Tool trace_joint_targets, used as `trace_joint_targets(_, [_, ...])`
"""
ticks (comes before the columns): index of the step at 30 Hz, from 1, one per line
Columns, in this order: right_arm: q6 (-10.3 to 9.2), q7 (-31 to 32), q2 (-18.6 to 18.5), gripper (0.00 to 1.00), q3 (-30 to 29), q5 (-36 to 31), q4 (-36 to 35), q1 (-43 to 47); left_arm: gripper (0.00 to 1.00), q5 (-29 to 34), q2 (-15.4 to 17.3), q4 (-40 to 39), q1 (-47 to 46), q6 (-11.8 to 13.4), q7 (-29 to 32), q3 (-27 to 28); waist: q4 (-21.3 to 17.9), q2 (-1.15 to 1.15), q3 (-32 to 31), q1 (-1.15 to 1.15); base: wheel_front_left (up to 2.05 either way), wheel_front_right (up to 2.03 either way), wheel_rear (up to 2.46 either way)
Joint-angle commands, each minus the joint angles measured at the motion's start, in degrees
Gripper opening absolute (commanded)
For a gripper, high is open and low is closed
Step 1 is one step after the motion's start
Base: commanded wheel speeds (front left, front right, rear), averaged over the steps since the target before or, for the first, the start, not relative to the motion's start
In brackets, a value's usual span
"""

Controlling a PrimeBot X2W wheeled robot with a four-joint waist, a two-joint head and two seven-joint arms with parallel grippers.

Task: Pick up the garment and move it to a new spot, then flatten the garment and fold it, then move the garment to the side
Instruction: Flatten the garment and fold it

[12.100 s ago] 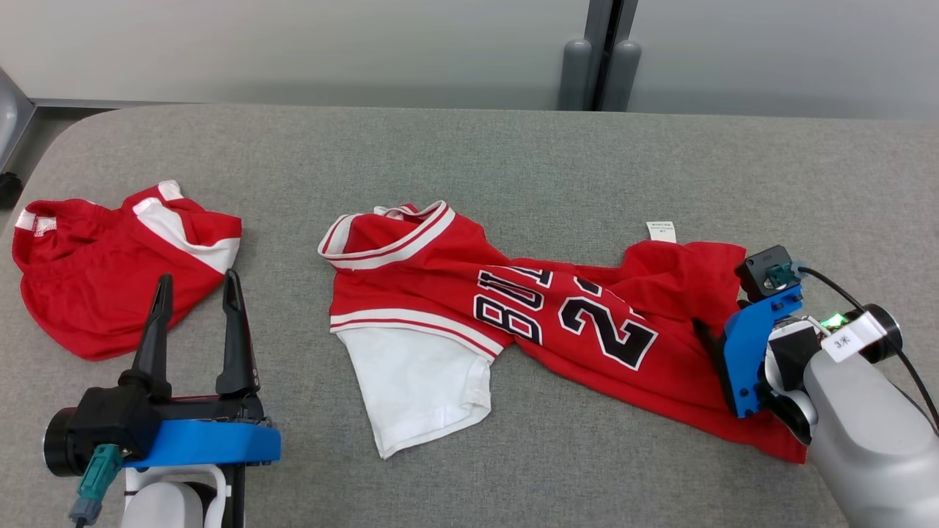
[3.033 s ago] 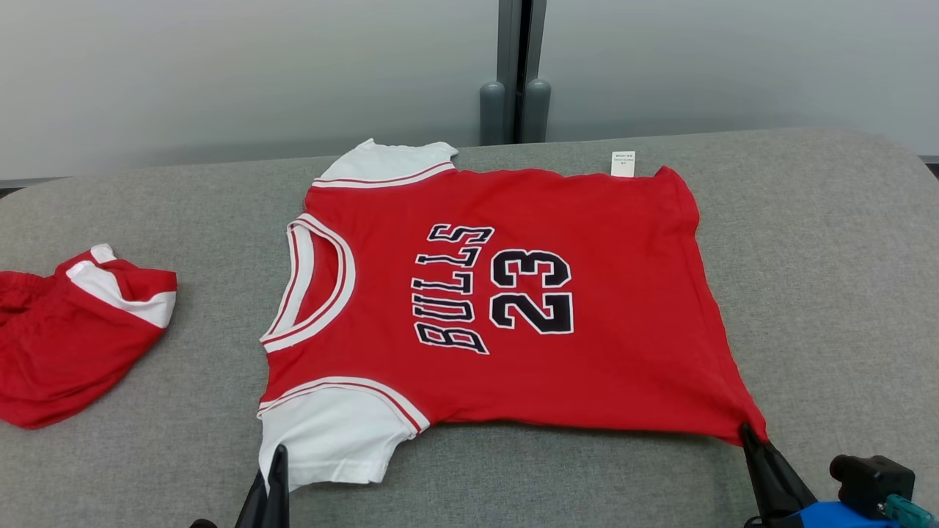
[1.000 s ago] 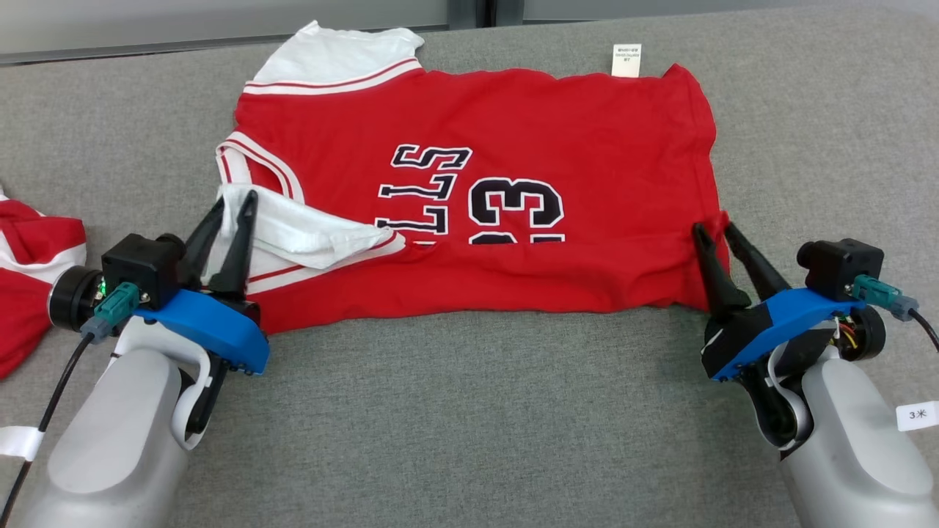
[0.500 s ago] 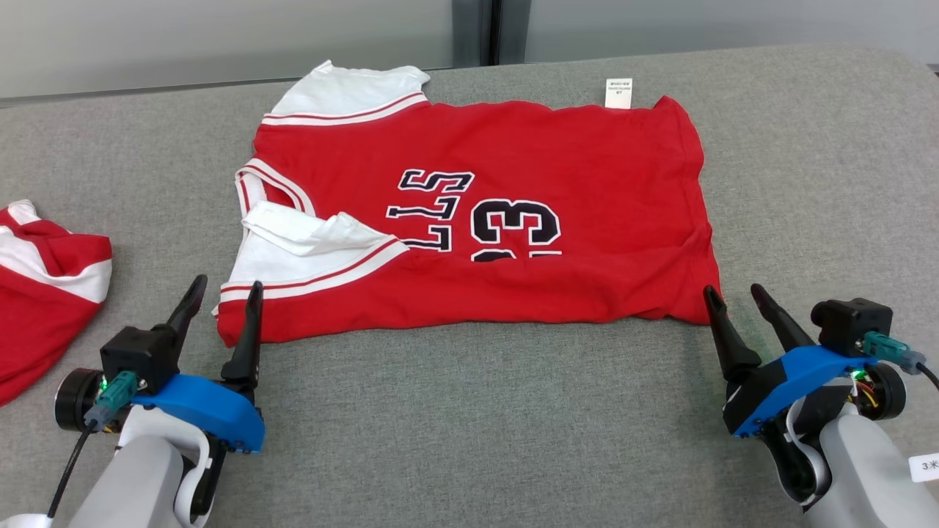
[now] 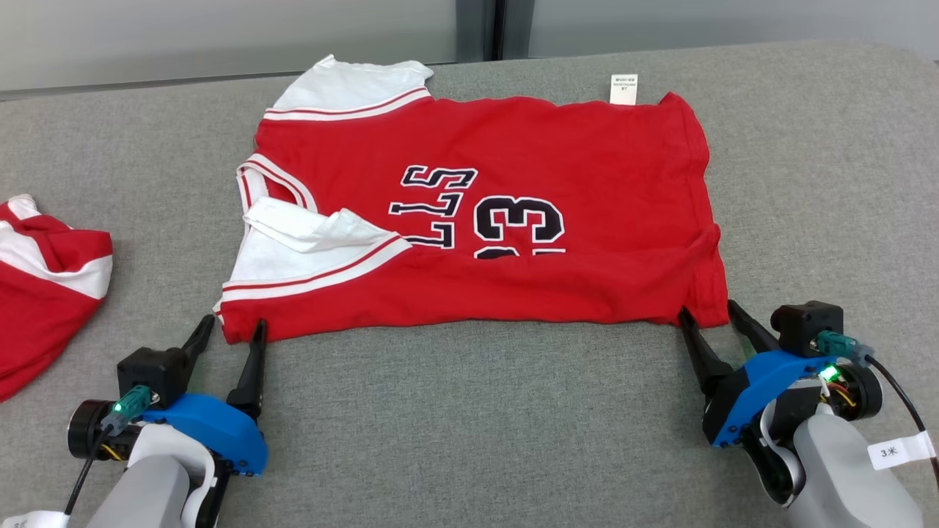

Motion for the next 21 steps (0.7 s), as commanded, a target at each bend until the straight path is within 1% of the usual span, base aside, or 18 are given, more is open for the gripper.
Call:
trace_joint_targets(1, [0.01,0.11,0.05,1.00,0.15,-0.56,1.19,-0.99,1.00,-0.34,-0.39,0.71,-1.18,-0.37,-0.05,-0.44,0.03,0.00,0.13,0.01,0.00,0.00,0.00])
trace_joint_targets(2, [0.01,0.09,0.07,1.00,0.27,-0.61,2.07,-1.27,1.00,-0.50,-0.61,1.32,-1.50,-0.39,0.10,-0.72,0.10,0.00,0.20,0.01,0.00,0.00,0.00])
trace_joint_targets(3, [0.01,0.02,0.12,0.96,0.50,-0.73,2.88,-1.51,1.00,-0.71,-0.80,2.06,-1.86,-0.57,0.40,-0.97,0.16,0.00,0.26,0.01,0.00,0.00,0.00])
trace_joint_targets(4, [0.01,-0.15,0.38,0.46,0.70,-0.63,3.42,-1.78,0.85,-0.80,-0.96,2.82,-2.38,-0.73,0.37,-1.17,0.21,0.00,0.30,0.01,0.00,0.00,0.00])
trace_joint_targets(5, [0.01,-0.41,0.56,0.00,0.92,-0.42,3.87,-2.07,0.33,-1.01,-1.21,3.49,-2.93,-0.86,0.32,-1.36,0.27,0.00,0.31,0.01,0.00,0.00,0.00])
trace_joint_targets(6, [0.01,-0.96,0.66,0.00,1.19,-0.21,4.14,-2.35,0.07,-1.39,-1.57,4.15,-3.32,-0.85,0.27,-1.57,0.34,0.00,0.26,0.01,0.00,0.00,0.00])
trace_joint_targets(7, [0.01,-1.45,0.68,0.00,1.32,-0.05,4.42,-2.60,0.00,-1.42,-1.84,4.54,-3.62,-0.94,0.25,-1.91,0.42,0.00,0.12,0.01,0.00,0.00,0.00])
trace_joint_targets(11, [0.01,-3.70,0.27,0.00,1.57,0.72,5.44,-2.80,0.00,-2.21,-2.00,5.21,-4.20,-1.17,-0.17,-2.13,0.61,0.00,-1.27,0.01,0.00,0.00,0.00])
trace_joint_targets(15, [0.01,-4.87,-0.06,0.00,1.95,1.96,5.51,-1.48,0.00,-2.85,-1.89,4.20,-2.44,-1.20,-0.46,-1.08,0.51,0.00,-2.90,0.01,0.00,0.00,0.00])
trace_joint_targets(17, [0.01,-5.48,-0.29,0.00,2.16,2.93,5.09,-0.26,0.00,-3.11,-1.80,2.77,-0.82,-1.18,-0.52,0.08,0.45,0.00,-4.11,0.01,0.00,0.00,0.00])
trace_joint_targets(21, [0.00,-6.00,-0.90,0.00,2.34,4.63,3.23,2.83,0.00,-2.34,-2.37,-2.69,5.10,0.22,-0.52,2.70,0.42,0.00,-6.59,0.01,0.00,0.00,0.00])
